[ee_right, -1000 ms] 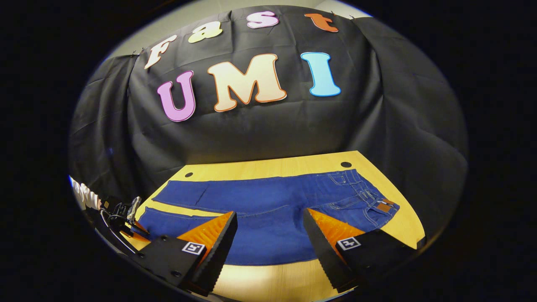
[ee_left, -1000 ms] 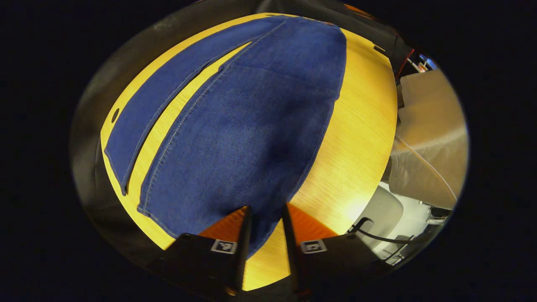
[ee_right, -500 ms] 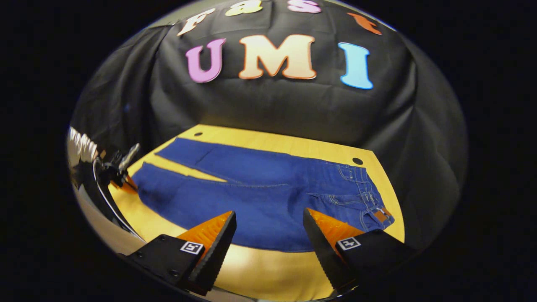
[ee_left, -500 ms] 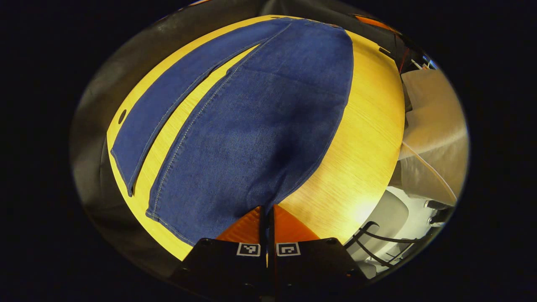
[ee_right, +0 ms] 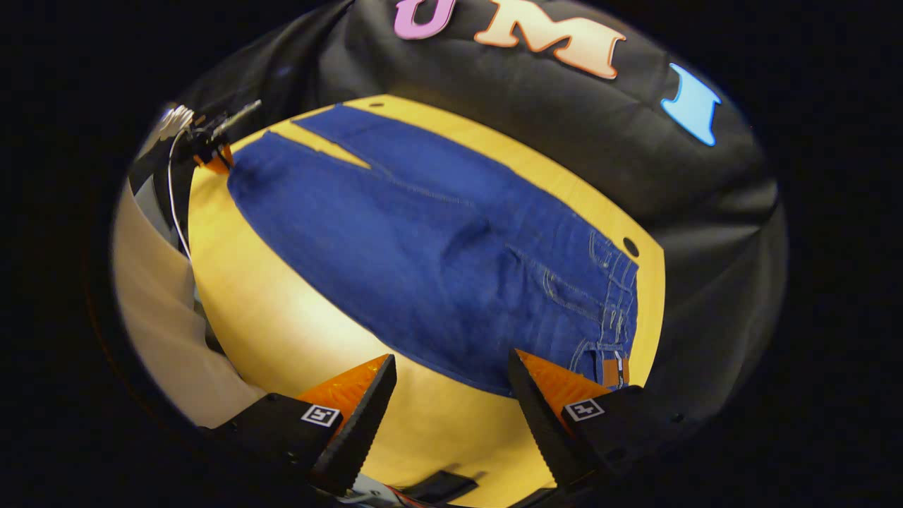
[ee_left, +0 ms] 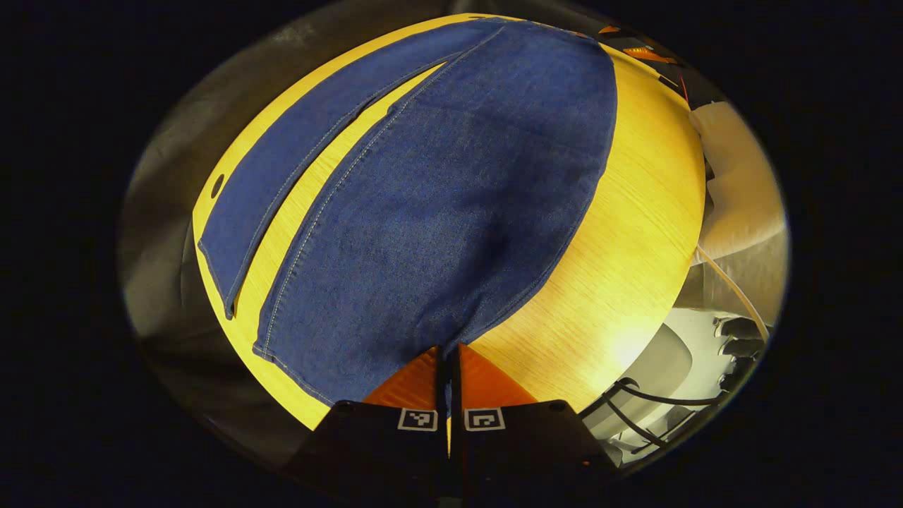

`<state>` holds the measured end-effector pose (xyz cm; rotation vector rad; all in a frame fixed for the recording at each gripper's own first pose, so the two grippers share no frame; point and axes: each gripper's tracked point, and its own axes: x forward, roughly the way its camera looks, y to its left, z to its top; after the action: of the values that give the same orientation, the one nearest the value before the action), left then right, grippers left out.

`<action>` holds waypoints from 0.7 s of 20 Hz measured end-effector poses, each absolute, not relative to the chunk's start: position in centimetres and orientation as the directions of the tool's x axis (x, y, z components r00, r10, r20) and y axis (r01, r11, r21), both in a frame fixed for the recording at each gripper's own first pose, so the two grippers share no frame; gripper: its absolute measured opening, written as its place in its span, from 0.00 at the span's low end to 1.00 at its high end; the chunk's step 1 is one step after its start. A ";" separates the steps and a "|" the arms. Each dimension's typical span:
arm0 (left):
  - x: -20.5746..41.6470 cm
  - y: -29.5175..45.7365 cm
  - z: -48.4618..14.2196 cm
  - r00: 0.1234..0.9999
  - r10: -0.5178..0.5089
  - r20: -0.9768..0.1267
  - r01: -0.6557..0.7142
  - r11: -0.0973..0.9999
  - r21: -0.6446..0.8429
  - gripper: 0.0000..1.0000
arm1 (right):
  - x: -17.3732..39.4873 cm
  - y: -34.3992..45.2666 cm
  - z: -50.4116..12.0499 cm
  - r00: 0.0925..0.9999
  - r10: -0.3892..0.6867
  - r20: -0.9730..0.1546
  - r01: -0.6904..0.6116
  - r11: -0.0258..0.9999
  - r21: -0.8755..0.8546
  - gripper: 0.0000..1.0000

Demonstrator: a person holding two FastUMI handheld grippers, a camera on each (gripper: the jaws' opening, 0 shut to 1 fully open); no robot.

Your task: Grasp the waist and the cuffs of the jeans and fold them to make the two legs overlap; first hold the waist and fold one-third of the jeans toward the cuffs, then hold the cuffs and fold the remaining one-third in the same direction to finish folding.

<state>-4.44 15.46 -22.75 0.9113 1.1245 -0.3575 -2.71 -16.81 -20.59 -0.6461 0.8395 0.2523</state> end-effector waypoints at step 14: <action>-4.3 15.4 -22.9 0.387 0.251 -0.887 0.638 0.622 0.455 0.00 | -1.5 -18.2 -25.9 0.410 0.007 -0.912 -0.618 0.737 -0.273 0.96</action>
<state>-4.34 15.44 -22.93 0.9139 1.1858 -0.2953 -1.51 -18.21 -25.90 -0.6530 1.0899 0.4305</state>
